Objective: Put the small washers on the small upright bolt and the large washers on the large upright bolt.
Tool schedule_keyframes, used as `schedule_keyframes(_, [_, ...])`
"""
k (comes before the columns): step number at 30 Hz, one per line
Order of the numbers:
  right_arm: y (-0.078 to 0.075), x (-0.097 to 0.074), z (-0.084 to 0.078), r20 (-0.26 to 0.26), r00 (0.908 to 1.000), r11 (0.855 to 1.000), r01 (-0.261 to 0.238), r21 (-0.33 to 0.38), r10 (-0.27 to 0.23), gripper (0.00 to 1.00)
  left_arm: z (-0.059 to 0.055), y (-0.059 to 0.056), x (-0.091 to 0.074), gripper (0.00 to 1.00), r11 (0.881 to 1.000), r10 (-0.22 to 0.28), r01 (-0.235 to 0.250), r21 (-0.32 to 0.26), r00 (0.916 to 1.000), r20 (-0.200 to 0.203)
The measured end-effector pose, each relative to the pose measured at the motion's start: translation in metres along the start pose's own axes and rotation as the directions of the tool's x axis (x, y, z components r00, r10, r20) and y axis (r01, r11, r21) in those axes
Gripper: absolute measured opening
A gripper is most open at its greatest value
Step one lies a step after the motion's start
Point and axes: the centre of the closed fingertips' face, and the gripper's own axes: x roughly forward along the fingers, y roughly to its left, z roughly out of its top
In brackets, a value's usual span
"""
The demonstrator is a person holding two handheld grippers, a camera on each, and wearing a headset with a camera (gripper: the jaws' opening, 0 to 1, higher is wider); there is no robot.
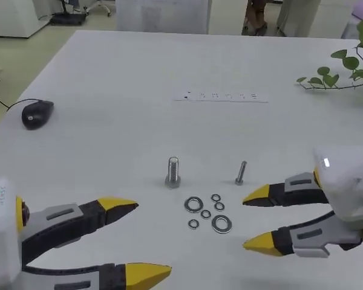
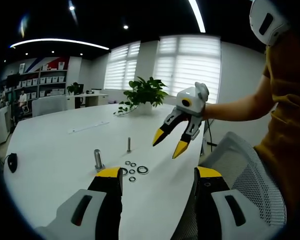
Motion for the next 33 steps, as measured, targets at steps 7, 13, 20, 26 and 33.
schedule_keyframes(7, [0.004,0.019,-0.002,-0.1,0.9914,0.991,-0.095,-0.094,0.085,0.4,0.001,0.0,0.001,0.57,1.0,0.003,-0.003,-0.005,0.9999,0.01])
schedule_keyframes(13, [-0.001,0.037,0.0,-0.156,0.9793,0.976,-0.153,-0.153,0.129,0.4,0.001,0.004,0.001,0.57,1.0,0.012,-0.011,-0.008,0.9998,0.015])
schedule_keyframes(20, [-0.005,0.054,0.001,-0.2,0.9655,0.96,-0.206,-0.192,0.167,0.4,0.005,0.009,-0.003,0.57,1.0,0.023,-0.023,-0.002,0.9995,0.02])
schedule_keyframes(26, [-0.009,0.068,-0.002,-0.26,0.9468,0.938,-0.253,-0.237,0.19,0.39,0.004,0.013,-0.004,0.57,0.999,0.031,-0.031,-0.005,0.9993,0.018])
schedule_keyframes(33, [-0.01,0.081,-0.007,-0.324,0.9189,0.909,-0.317,-0.271,0.224,0.39,0.004,0.014,-0.003,0.57,0.999,0.034,-0.034,-0.008,0.9991,0.023])
